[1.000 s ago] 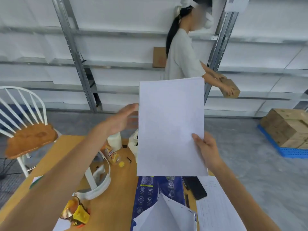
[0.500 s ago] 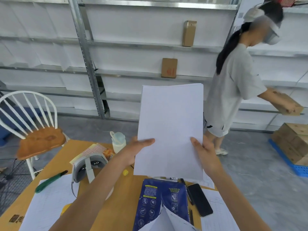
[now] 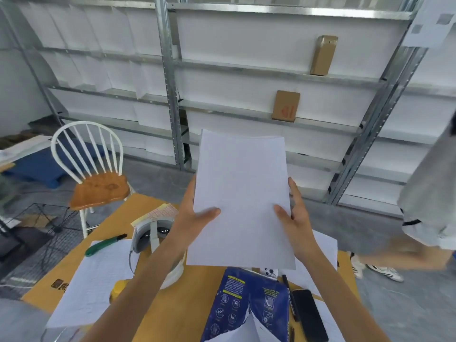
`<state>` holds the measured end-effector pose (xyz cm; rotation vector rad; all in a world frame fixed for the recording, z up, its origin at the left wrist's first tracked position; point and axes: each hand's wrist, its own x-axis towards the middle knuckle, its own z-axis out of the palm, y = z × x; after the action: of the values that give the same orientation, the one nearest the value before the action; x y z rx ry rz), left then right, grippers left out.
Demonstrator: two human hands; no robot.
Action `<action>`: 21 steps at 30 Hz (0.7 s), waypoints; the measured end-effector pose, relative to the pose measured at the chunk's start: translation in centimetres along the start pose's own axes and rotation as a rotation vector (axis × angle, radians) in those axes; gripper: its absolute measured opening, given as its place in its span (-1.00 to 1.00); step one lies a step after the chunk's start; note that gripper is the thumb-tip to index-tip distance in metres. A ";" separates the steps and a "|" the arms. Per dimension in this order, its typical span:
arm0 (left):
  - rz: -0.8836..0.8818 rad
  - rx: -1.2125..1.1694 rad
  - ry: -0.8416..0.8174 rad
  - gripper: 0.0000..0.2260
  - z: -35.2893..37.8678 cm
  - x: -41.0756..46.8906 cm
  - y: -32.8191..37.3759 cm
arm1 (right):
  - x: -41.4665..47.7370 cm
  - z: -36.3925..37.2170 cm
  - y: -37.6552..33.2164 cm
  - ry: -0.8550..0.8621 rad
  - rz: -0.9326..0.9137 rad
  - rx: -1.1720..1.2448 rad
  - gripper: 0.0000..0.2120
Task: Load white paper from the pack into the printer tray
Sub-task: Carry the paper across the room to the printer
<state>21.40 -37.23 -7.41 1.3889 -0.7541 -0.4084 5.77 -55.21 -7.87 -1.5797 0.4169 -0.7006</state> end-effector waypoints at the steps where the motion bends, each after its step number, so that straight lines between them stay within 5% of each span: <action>1: 0.040 0.011 0.029 -0.33 -0.7 -0.5 0.4 | 0.3 0.8 0.1 -0.025 0.007 0.016 -0.36; 13: 0.007 0.199 0.521 -0.24 -13.9 -14.7 2.2 | -2.1 17.0 -0.1 -0.533 -0.015 0.151 -0.39; 21: -0.019 0.263 1.009 -0.21 -25.2 -31.8 8.1 | -11.7 35.3 -6.1 -0.927 -0.073 0.275 -0.40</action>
<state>14.91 3.66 -7.13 1.6060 0.0473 0.3973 19.26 -20.18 -4.77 -1.4806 -0.4074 -0.0212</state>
